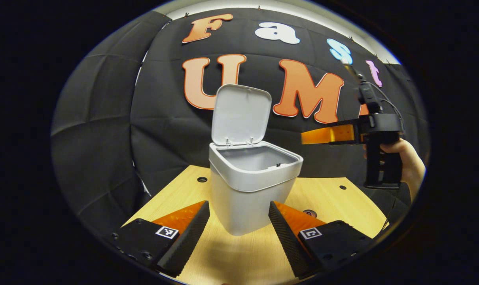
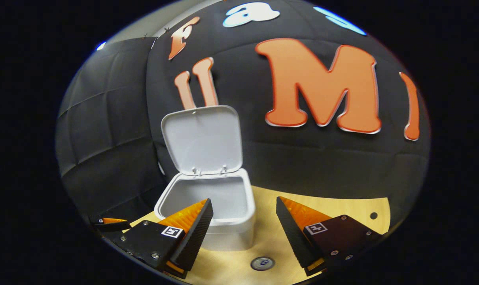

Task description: Press the lid of the desktop garbage bin to open it, pick up the crumpled paper on the desktop and throw it into the bin, then pick up the pop can on the desktop and drop it into the bin, and finally close the garbage bin lid.

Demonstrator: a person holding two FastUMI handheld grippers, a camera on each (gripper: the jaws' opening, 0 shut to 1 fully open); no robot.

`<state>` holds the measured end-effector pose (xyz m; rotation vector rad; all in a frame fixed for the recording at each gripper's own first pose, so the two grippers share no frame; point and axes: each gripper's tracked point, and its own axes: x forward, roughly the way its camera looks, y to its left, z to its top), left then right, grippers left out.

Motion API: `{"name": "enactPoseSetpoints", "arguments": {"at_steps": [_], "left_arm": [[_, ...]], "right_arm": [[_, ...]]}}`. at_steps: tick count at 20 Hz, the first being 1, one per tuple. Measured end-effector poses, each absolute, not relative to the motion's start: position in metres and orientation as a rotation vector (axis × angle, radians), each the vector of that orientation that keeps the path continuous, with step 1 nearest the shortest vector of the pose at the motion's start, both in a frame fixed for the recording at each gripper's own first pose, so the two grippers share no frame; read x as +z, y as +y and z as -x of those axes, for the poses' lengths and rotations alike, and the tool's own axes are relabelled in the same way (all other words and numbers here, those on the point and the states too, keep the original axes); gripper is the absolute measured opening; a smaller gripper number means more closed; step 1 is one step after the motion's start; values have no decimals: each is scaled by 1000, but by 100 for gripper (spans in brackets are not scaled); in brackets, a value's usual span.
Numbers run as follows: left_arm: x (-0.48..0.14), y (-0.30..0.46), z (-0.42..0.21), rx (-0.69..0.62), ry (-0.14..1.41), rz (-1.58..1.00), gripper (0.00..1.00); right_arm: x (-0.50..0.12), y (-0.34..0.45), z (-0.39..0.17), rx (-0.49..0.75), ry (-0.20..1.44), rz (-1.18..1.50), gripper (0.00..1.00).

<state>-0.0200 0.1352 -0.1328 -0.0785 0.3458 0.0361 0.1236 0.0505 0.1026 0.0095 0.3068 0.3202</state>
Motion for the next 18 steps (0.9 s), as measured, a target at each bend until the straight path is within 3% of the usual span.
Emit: {"name": "enactPoseSetpoints", "arguments": {"at_steps": [10, 14, 18], "left_arm": [[-137, 42, -21, -50, 358, 47, 95], [-159, -10, -31, -144, 374, 72, 95], [-219, -58, -30, -234, 519, 49, 95]], "right_arm": [[91, -155, -42, -111, 208, -47, 95], [91, -195, -28, -157, 206, -69, 96], [90, -218, -24, -168, 199, -82, 95]]}}
